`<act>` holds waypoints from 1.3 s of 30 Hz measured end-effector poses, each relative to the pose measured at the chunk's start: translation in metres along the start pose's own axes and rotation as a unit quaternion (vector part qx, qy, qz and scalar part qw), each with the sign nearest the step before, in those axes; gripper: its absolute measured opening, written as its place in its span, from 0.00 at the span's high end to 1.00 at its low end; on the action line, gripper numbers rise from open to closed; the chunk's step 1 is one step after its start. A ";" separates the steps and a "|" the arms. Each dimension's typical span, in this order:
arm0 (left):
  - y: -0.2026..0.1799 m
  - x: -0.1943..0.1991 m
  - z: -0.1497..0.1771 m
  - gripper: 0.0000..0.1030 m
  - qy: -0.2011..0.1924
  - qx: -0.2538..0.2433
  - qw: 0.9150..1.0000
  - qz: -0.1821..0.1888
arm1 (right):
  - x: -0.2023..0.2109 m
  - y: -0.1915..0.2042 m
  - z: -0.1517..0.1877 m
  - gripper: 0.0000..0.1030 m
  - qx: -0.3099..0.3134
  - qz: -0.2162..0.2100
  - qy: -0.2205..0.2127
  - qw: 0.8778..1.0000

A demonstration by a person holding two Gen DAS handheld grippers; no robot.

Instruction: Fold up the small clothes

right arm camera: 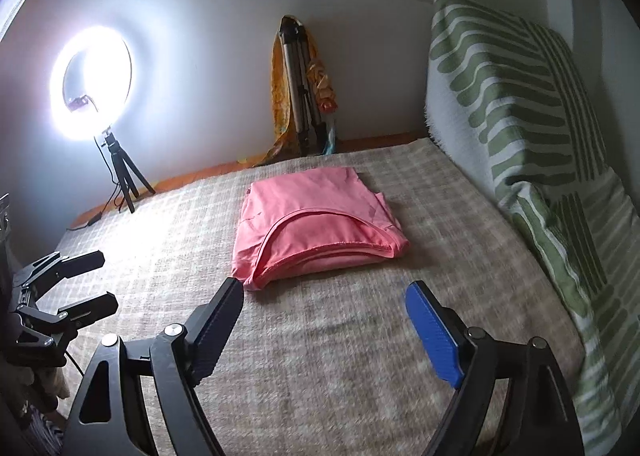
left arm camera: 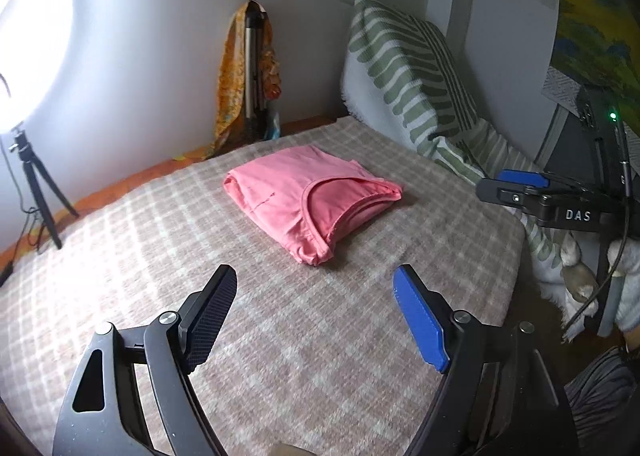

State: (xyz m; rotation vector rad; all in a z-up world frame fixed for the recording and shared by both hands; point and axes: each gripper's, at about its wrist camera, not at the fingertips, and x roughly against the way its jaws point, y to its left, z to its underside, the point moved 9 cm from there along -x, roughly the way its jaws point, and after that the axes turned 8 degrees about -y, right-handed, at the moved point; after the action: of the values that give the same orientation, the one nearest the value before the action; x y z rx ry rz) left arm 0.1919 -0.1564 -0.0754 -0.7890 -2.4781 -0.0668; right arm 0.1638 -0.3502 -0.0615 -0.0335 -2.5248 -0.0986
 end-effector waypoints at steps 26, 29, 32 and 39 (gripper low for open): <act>0.004 0.025 0.001 0.06 -0.030 -0.016 0.997 -0.075 | 0.020 0.012 0.001 0.00 0.007 0.045 -0.065 0.997; 0.003 0.024 0.001 0.06 -0.026 -0.018 0.996 -0.079 | 0.020 0.011 0.000 0.00 0.011 0.049 -0.065 0.997; 0.000 0.024 0.001 0.06 -0.026 -0.023 0.996 -0.081 | 0.019 0.009 0.000 0.00 0.012 0.055 -0.066 0.996; -0.001 0.025 0.000 0.06 -0.027 -0.022 0.996 -0.079 | 0.019 0.009 -0.003 0.00 0.010 0.057 -0.070 0.996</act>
State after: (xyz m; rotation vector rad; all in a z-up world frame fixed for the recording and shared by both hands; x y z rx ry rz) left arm 0.1739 -0.1441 -0.0631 -0.6195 -2.5939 -0.1581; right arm 0.1504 -0.3411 -0.0478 -0.1822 -2.6579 -0.0246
